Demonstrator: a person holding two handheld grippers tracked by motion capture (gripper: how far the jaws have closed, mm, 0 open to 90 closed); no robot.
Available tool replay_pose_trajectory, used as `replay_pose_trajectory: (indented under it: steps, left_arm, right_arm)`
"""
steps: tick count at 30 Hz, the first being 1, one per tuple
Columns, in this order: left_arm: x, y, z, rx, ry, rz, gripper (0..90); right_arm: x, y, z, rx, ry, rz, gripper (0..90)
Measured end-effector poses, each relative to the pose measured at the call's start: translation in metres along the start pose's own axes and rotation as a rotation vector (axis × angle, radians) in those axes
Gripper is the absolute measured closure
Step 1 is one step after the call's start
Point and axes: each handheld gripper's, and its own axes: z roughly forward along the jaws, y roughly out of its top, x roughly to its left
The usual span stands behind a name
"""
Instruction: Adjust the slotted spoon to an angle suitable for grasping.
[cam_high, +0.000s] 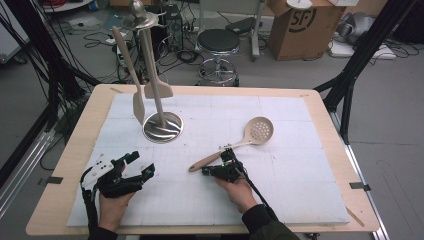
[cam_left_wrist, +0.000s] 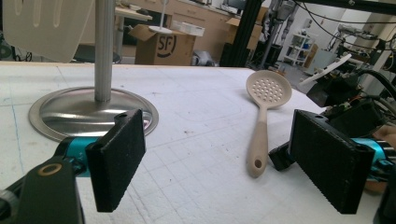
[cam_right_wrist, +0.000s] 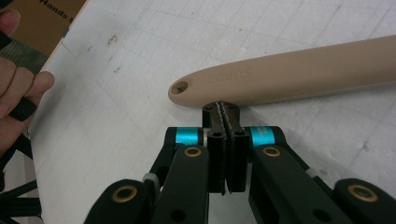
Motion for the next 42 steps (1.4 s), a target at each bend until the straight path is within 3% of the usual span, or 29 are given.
replay_pose_trajectory:
  steps: [20, 42]
  left_arm:
    - [0.002, 0.000, 0.001, -0.001, 0.005, -0.009, 19.5]
    - [0.003, 0.000, 0.001, 0.004, 0.010, -0.016, 20.1]
  right_arm:
    - [0.001, 0.022, 0.020, -0.002, -0.019, 0.009, 90.0]
    - [-0.008, 0.045, 0.035, -0.024, -0.040, 0.020, 90.0]
